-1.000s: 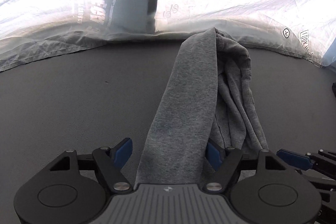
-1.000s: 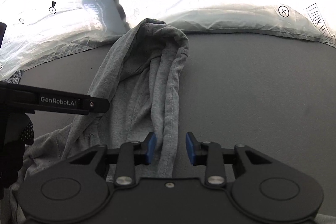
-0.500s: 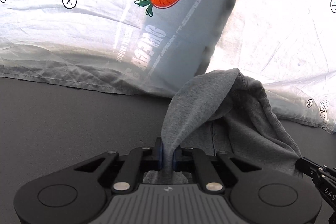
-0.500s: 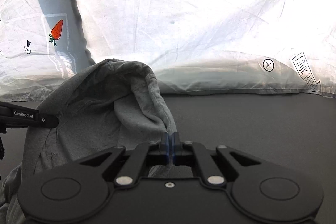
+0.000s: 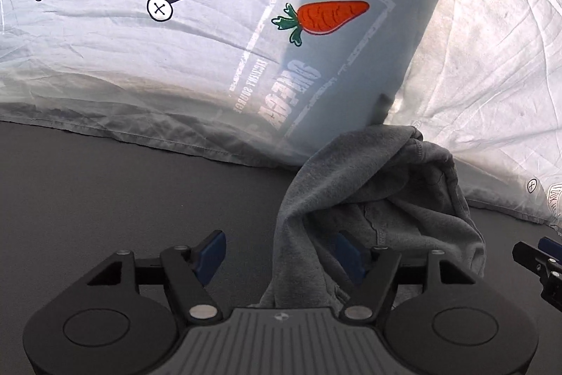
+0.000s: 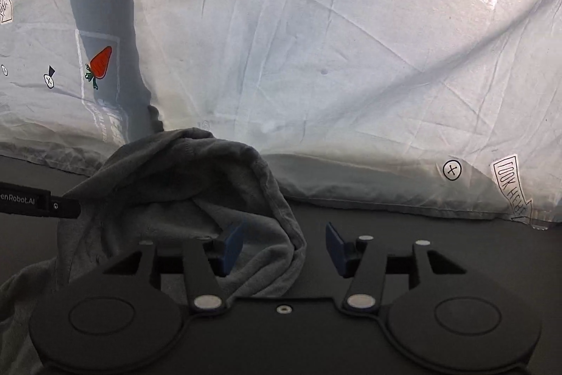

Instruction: Fold clothes

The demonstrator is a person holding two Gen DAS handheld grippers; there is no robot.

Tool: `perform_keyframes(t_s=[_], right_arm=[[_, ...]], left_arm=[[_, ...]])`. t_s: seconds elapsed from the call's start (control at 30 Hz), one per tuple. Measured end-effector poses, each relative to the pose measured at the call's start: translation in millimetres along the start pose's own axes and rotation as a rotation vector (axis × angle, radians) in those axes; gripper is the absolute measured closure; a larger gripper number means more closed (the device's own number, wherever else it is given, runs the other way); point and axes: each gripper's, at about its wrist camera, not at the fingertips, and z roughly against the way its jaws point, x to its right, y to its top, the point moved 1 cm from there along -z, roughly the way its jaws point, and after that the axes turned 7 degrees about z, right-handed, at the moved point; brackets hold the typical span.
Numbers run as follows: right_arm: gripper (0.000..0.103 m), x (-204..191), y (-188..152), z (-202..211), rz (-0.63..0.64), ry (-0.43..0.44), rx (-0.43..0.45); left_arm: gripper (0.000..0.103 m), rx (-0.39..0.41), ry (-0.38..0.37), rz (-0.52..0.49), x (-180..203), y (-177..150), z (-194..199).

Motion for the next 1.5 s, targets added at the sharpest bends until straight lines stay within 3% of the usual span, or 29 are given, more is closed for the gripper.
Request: perform_keyframes(t_s=[0.13,0.27,0.47,0.6,0.7,0.9,1.0,1.07,1.17,1.23,1.27,1.33,1.5], right_arm=[[0.050,22,-54,54,-0.068,0.009,-0.064],[0.054,41,-120,112,-0.155,0.015,-0.167],[0.060,57,-219,189,-0.271,0.089,-0.292],[0.062,57,-261,229,-0.302,0.156,-0.314],[0.065,52,-281,245,-0.308,0.225,-0.346],[0.068,41,-302,263,-0.322,0.324,-0.384],[0.068,33,-307,269,-0.343,0.340,-0.393],[0.068,26,-312,269,-0.357,0.323,-0.414],[0.067,16,-314,269,-0.335,0.279,-0.413],[0.067,7,-314,272,-0.303,0.258,-0.407],[0.077,3,-314,272,-0.284,0.252,-0.404],[0.099,-1,-315,274,-0.281,0.246,-0.394],[0.100,4,-306,303,-0.366,0.288,-0.327]], left_arm=[[0.027,0.027,0.014,0.007,-16,-35,69],[0.023,0.015,0.078,0.020,-39,-98,139],[0.022,-0.117,0.172,0.135,-84,-213,222],[0.022,-0.174,0.269,0.168,-104,-284,258],[0.022,-0.192,0.301,0.213,-116,-322,275],[0.023,-0.202,0.216,0.330,-128,-357,287],[0.024,-0.221,0.139,0.281,-118,-366,284],[0.026,-0.229,0.146,0.224,-112,-369,279],[0.032,-0.235,0.155,0.154,-107,-372,275],[0.053,-0.220,0.138,0.133,-107,-372,277],[0.061,-0.213,0.126,0.131,-107,-372,278],[0.089,-0.197,0.095,0.134,-109,-371,281],[0.095,-0.143,0.062,0.154,-110,-355,306]])
